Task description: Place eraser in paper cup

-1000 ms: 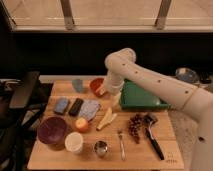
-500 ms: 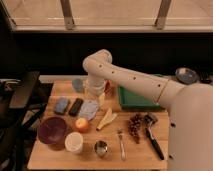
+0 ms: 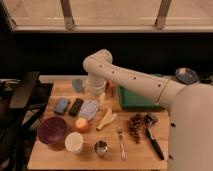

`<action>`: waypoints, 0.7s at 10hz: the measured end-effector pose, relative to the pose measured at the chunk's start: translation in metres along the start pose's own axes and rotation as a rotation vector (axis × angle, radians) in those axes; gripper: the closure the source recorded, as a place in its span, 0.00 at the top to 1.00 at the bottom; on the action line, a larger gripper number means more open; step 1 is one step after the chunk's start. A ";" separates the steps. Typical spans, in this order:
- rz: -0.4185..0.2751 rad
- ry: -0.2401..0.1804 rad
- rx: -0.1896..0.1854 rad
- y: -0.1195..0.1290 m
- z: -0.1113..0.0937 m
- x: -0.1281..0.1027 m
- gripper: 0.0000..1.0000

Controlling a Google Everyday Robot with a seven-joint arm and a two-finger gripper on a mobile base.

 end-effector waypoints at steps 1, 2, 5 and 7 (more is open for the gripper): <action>-0.024 -0.003 0.004 -0.007 0.002 0.001 0.61; -0.054 -0.005 0.010 -0.020 0.005 0.002 0.61; -0.159 -0.021 0.027 -0.089 0.025 -0.006 0.61; -0.217 -0.053 0.054 -0.138 0.042 -0.013 0.61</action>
